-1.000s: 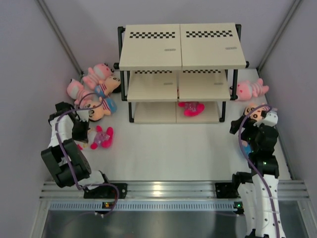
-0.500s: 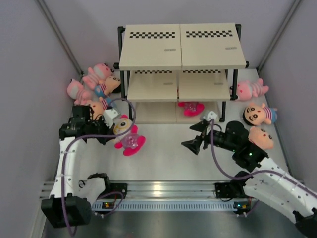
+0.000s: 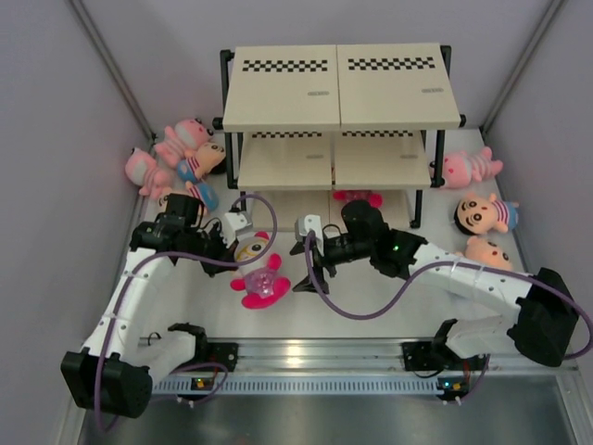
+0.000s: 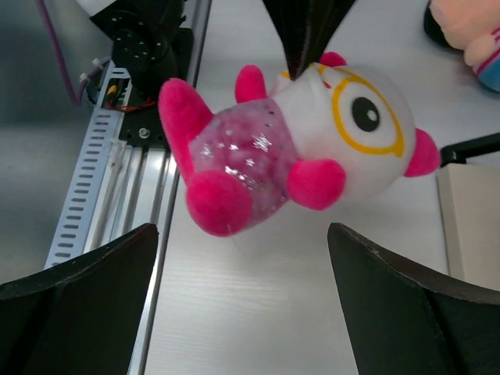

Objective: Place and organize the stuffed toys onto the shelf

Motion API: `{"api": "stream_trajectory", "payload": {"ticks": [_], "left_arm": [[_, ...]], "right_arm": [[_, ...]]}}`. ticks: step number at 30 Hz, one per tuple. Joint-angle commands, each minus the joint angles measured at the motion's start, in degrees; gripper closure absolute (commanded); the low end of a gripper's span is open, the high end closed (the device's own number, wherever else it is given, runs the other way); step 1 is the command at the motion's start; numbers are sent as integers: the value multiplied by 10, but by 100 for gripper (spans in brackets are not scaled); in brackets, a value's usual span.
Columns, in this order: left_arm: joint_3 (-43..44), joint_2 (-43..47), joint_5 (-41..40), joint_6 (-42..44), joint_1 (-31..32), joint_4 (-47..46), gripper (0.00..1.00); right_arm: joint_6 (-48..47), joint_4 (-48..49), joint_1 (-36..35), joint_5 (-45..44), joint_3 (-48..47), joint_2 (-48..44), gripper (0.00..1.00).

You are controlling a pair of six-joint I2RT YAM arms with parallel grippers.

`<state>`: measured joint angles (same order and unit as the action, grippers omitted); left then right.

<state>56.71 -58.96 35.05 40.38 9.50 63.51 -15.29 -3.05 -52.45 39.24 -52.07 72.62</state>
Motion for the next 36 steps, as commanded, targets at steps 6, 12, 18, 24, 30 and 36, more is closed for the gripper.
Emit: {"api": "stream_trajectory", "payload": {"ticks": [6,12,18,24,30,36], "left_arm": [[19,2,15,0,3,5,100],[28,7,32,0,3,5,100],[27,3,25,-5,3,5,100],[70,-3,-96,-65,3,-1,7],[113,7,-221,-108,3,-10,1],[111,10,-277,-126,3,-15,1]], "right_arm": [[0,67,-67,19,-15,45,10],[18,52,-110,-144,-46,105,25],[25,60,-114,-206,-48,95,100],[-31,145,-109,-340,32,63,100],[-108,261,-69,-406,70,65,100],[-131,380,-33,-443,65,107,100]]}}
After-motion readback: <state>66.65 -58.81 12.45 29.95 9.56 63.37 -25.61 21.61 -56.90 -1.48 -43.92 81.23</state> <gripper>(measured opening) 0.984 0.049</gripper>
